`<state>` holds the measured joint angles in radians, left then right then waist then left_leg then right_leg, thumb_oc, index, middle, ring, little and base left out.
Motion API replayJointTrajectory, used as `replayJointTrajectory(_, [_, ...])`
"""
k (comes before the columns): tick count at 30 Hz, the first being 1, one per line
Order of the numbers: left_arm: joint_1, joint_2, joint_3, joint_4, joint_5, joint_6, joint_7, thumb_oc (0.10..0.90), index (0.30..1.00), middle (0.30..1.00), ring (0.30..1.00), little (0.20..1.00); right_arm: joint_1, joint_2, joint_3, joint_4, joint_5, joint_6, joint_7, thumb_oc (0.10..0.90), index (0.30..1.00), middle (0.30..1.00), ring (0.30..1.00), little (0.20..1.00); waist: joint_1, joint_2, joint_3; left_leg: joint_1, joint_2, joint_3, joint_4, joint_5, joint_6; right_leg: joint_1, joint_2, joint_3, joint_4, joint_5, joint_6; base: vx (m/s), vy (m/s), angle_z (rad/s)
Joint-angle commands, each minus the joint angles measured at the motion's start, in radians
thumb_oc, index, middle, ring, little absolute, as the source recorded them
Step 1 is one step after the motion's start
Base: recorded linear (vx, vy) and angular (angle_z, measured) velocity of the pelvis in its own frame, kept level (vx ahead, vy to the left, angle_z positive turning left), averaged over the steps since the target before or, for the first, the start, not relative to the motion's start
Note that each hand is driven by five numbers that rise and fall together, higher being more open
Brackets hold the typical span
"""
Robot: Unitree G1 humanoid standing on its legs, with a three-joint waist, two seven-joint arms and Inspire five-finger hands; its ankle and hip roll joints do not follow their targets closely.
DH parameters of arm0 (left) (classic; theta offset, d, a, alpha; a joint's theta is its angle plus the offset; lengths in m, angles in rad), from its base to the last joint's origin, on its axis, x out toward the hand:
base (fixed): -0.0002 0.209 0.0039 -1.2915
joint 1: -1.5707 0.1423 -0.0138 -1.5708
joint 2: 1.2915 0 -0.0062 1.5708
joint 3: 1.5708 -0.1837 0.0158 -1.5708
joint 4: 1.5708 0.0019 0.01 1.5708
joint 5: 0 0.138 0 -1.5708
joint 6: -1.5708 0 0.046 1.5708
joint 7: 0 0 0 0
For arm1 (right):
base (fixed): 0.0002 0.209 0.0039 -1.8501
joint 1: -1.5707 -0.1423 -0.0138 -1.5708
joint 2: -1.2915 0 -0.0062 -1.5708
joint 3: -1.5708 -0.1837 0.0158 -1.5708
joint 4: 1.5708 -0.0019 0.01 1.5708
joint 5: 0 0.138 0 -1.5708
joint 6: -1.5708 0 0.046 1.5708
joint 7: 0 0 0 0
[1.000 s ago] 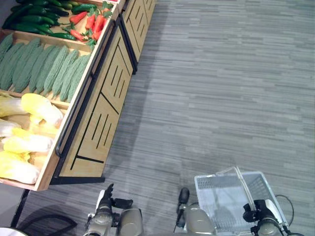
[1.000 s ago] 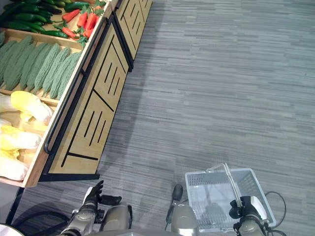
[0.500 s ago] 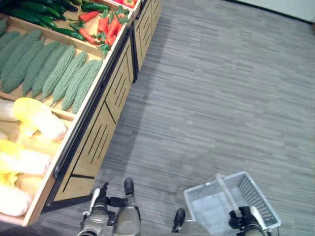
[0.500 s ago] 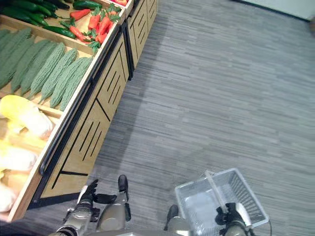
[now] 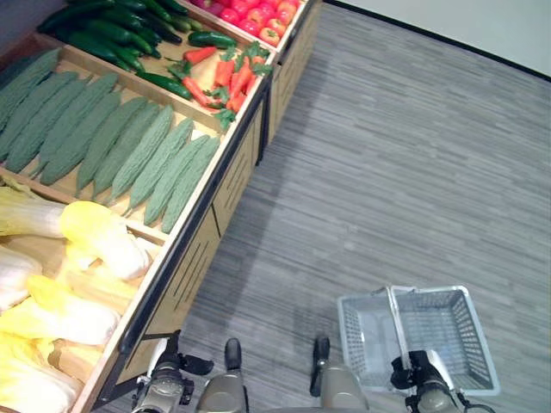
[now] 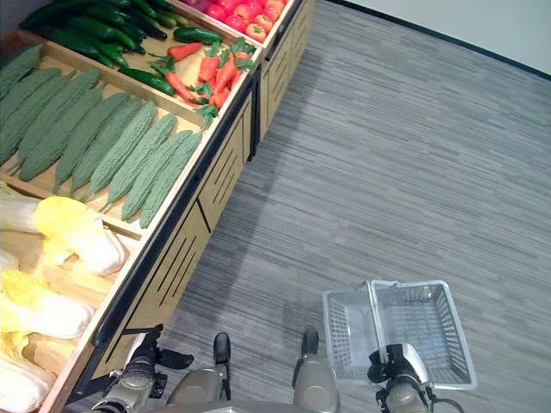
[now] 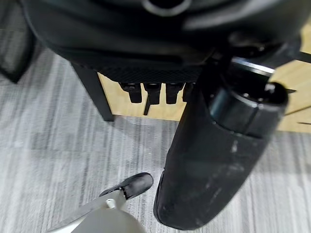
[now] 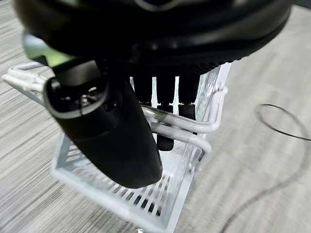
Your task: Get the vegetables into the basket
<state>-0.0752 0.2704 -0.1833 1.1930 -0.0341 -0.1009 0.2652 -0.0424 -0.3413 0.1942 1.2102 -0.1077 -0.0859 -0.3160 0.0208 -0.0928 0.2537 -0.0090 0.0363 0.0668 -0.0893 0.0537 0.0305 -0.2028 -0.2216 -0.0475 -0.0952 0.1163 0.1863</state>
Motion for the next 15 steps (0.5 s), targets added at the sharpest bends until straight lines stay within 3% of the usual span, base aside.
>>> replayJointTrajectory(1, [0.017,0.010,0.018,-0.007,-0.015,-0.031,0.008,0.900,1.000,1.000,1.000,1.000,0.023,-0.101,-0.016,-0.030,-0.007,-0.010,-0.008,0.400,0.300,0.300,0.300,0.300,-0.013,-0.001,0.015,0.007,0.033,-0.085,0.103,-0.076,-0.107,-0.003,-0.016,0.036,0.105,0.063,0.051,0.41,-0.401,2.16])
replayJointTrajectory(4, [0.032,0.006,0.028,0.012,-0.015,-0.029,-0.001,0.900,1.000,1.000,1.000,1.000,0.028,-0.101,-0.020,-0.014,-0.012,-0.011,-0.004,0.400,0.300,0.300,0.300,0.300,-0.011,-0.006,0.008,0.009,0.037,-0.111,0.121,-0.085,-0.117,0.025,-0.013,0.009,0.098,0.053,0.046,0.19,-0.299,1.22])
replayJointTrajectory(7, [0.068,-0.005,0.061,0.023,-0.037,-0.029,-0.003,0.900,1.000,1.000,1.000,1.000,0.013,-0.118,-0.009,0.010,-0.018,-0.019,0.000,0.400,0.300,0.300,0.300,0.300,0.007,-0.004,-0.005,-0.007,0.071,-0.144,0.157,-0.076,-0.147,0.070,0.027,-0.044,0.083,0.031,0.019,0.14,-0.383,0.58])
replayJointTrajectory(9, [0.078,-0.013,0.069,0.029,-0.051,-0.028,-0.008,0.900,1.000,1.000,1.000,1.000,0.014,-0.138,-0.028,0.012,0.000,-0.028,-0.008,0.400,0.300,0.300,0.300,0.300,0.018,0.010,-0.002,-0.050,0.101,-0.143,0.177,0.001,-0.179,0.116,0.040,-0.122,0.062,0.014,-0.001,0.06,-0.413,0.62])
replayJointTrajectory(10, [0.077,-0.017,0.060,0.016,-0.049,-0.027,-0.015,0.900,1.000,1.000,1.000,1.000,0.014,-0.155,-0.036,0.009,0.005,-0.027,-0.009,0.400,0.300,0.300,0.300,0.300,0.012,0.018,0.000,-0.083,0.123,-0.046,0.212,0.033,-0.175,0.145,0.036,-0.174,0.045,-0.002,-0.014,0.02,-0.315,1.17])
replayJointTrajectory(11, [0.077,-0.017,0.060,0.016,-0.049,-0.026,-0.015,0.900,1.000,1.000,1.000,1.000,0.014,-0.155,-0.036,0.009,0.005,-0.027,-0.009,0.400,0.300,0.300,0.300,0.300,0.012,0.018,0.000,-0.084,0.123,-0.046,0.213,0.032,-0.175,0.145,0.036,-0.174,0.044,-0.002,-0.014,-0.01,-0.184,1.29])
replayJointTrajectory(14, [0.070,-0.016,0.056,0.013,-0.039,-0.023,-0.014,0.900,1.000,1.000,1.000,1.000,0.020,-0.159,-0.048,0.005,0.024,-0.027,-0.017,0.400,0.300,0.300,0.300,0.300,-0.011,0.031,-0.001,-0.083,0.191,0.158,0.229,0.072,-0.180,0.181,0.052,-0.242,0.019,-0.019,-0.030,0.03,-0.171,0.60])
replayJointTrajectory(15, [0.068,-0.017,0.058,0.028,-0.024,-0.016,-0.016,0.900,1.000,1.000,1.000,1.000,0.035,-0.153,-0.061,0.010,0.036,-0.026,-0.020,0.400,0.300,0.300,0.300,0.300,-0.029,0.047,-0.011,-0.063,0.234,0.278,0.224,0.089,-0.203,0.210,0.067,-0.285,0.010,-0.050,-0.031,0.09,-0.157,0.67])
